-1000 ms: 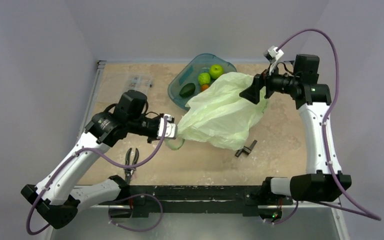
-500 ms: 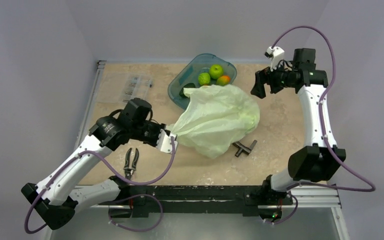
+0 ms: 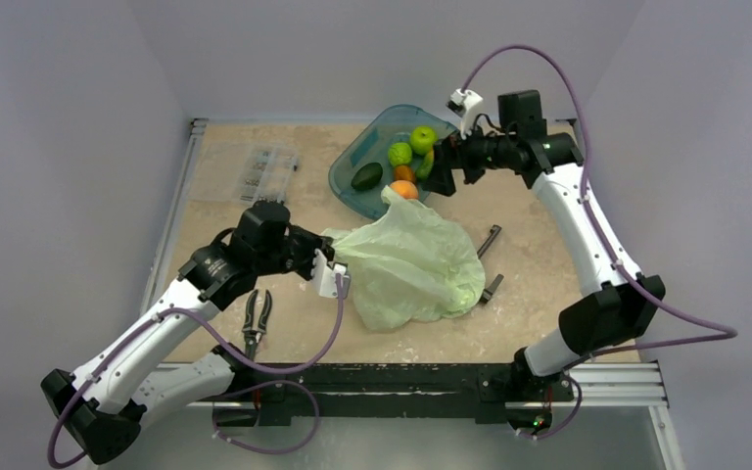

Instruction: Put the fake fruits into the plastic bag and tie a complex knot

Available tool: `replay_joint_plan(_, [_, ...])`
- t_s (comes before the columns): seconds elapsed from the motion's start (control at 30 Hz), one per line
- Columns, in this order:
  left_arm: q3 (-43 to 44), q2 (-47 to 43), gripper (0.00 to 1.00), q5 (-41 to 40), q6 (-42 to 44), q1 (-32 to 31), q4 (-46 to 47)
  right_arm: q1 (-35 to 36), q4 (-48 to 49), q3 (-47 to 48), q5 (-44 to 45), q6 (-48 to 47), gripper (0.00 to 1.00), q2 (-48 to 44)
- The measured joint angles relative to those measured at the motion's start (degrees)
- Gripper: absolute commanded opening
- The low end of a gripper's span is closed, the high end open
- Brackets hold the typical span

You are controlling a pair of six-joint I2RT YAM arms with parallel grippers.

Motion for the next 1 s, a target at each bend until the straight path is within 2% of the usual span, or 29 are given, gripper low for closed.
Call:
replay_joint_plan(0.2, [1.4,-0.4,0.0,0.0,6.8,-1.4,4.2,9.5,7.0,6.7,2.0,6.9,0.99,5.4])
replay_joint_plan(0.4, [2.7,-0.4,0.0,-0.2,10.4,-2.6,5.8,16.0,8.3,5.0,8.0,8.0,0.97,10.5])
replay_joint_plan(0.43, [2.7,-0.4,0.0,-0.3,10.8,-2.8,5.9,16.7,8.0,4.3,9.1,8.0,0.91,11.3])
replay_joint_plan(0.47, [2.7,-0.4,0.0,-0.5,11.1,-3.1,6.0,17.2,7.7,3.8,10.2,7.9,0.8,12.2])
replay_joint_plan(0.5, [2.7,-0.4,0.0,-0.6,11.5,-3.4,6.0,17.6,7.0,3.6,11.3,7.8,0.63,13.2])
replay_joint_plan(0.57, [2.7,-0.7,0.0,-1.0,12.1,-4.0,6.0,17.7,5.5,3.5,12.2,7.2,0.18,15.0])
replay_joint_plan(0.6, [2.7,-1.1,0.0,-1.5,12.3,-4.3,6.0,17.6,4.7,3.5,12.5,6.7,0.01,15.6])
replay_joint_plan(0.77, [2.8,-4.0,0.03,-2.7,8.3,-4.9,3.1,15.8,2.9,4.5,8.0,7.6,0.0,14.1])
replay_joint_plan(0.8, [3.1,-4.4,0.1,-2.2,6.4,-4.9,1.5,14.9,4.8,4.1,5.9,9.0,0.0,12.1])
replay_joint_plan(0.83, [3.8,-4.7,0.23,-1.0,3.9,-4.9,-0.9,13.8,8.0,2.8,3.8,10.9,0.0,9.3])
replay_joint_plan(0.9, [6.0,-4.8,0.62,3.5,-0.5,-5.0,-6.6,11.5,16.2,-1.7,0.3,14.3,0.0,1.0])
replay_joint_plan(0.93, [6.9,-4.9,0.72,6.3,-2.3,-5.0,-9.3,10.1,21.8,-5.3,-1.7,16.2,0.0,-5.3])
replay_joint_plan(1.0, [8.0,-5.2,0.8,11.4,-7.8,-5.1,-13.2,8.5,29.5,-10.0,-3.9,18.7,0.0,-15.0])
